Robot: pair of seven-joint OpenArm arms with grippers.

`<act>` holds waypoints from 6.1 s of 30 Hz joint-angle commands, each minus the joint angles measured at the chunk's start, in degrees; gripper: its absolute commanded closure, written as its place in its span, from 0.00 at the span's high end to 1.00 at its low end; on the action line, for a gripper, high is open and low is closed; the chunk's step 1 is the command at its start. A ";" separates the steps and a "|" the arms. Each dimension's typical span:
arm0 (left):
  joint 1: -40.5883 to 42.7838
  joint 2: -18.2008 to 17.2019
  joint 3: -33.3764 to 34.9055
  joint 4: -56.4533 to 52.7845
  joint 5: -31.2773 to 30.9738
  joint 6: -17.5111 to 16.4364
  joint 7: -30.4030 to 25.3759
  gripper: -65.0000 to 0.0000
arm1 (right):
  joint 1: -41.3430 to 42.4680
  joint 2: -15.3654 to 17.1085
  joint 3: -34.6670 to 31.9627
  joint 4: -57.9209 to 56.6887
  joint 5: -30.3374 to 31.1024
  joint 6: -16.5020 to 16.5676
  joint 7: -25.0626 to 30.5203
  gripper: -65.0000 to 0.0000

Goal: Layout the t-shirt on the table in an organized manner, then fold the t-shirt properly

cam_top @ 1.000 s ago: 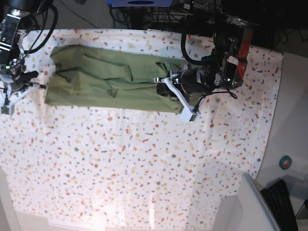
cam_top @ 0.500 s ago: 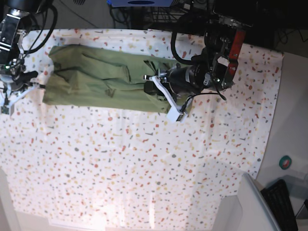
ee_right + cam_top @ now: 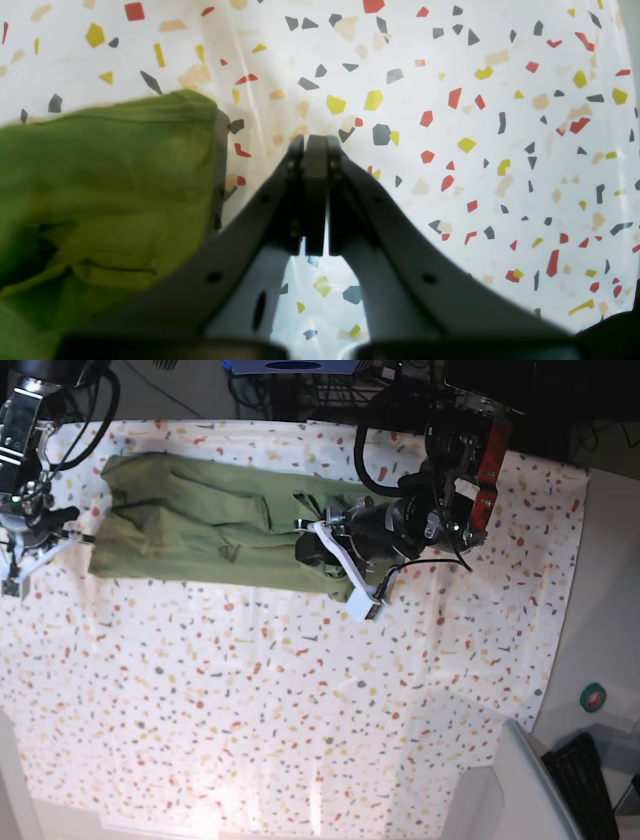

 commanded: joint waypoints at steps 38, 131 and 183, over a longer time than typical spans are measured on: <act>-2.31 2.63 2.25 -2.12 -1.07 -0.29 -0.67 0.00 | 0.46 0.72 0.21 1.07 0.18 -0.20 1.11 0.00; -2.05 -9.85 -10.94 6.06 -1.07 -0.29 -0.84 0.00 | -5.70 -7.45 -13.95 15.05 0.27 5.52 0.85 0.00; 12.98 -14.25 -54.98 -2.38 -0.63 -8.12 -0.75 0.00 | -7.98 -10.71 -23.44 10.04 26.03 2.97 -23.77 0.00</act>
